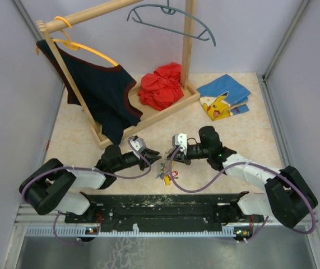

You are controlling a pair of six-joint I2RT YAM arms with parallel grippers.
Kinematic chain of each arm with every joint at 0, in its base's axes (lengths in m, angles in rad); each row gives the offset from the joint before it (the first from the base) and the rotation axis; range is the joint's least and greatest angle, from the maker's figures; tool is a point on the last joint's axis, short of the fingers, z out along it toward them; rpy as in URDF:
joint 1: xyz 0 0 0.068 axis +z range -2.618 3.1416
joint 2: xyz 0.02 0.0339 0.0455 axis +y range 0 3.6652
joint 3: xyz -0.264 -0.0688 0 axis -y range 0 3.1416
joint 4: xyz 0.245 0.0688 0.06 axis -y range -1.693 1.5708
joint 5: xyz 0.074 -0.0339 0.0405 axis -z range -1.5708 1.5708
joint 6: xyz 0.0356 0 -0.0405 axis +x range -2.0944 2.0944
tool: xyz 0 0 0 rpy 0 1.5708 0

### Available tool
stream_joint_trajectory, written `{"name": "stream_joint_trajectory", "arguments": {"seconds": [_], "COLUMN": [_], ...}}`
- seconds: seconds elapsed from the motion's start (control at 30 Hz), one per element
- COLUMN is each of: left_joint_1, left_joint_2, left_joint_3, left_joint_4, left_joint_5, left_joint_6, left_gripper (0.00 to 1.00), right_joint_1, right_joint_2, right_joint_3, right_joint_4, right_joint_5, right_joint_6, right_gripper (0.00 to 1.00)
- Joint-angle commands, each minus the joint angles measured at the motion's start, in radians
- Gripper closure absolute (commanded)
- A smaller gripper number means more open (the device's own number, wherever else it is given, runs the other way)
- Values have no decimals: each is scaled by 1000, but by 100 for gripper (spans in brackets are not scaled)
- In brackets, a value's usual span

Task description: Put the keys on the keyring

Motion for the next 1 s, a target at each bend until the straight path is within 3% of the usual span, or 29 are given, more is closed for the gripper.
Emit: {"name": "stream_joint_trajectory", "arguments": {"seconds": [0.0,0.23,0.63,0.97], "left_joint_1": [3,-1,-10,-11], "left_joint_2": [-25,8,52,92], "left_joint_3": [-25,-7,51,89], "left_joint_4": [95,148,55,-2], "left_joint_5": [182,297,238,274], "left_joint_6": [62,62,83,100], "left_gripper": [70,69,68,71], "right_joint_1": [-1,-3,-2,-1], "right_joint_2": [8,13,26,31], "right_joint_3": [61,67,75,81], "right_joint_4": [54,29,31,31], "right_joint_5": [-36,-35,-59,-66], "right_joint_6": [-5,-12,-8,-3], "right_gripper": [100,100,100,100]}}
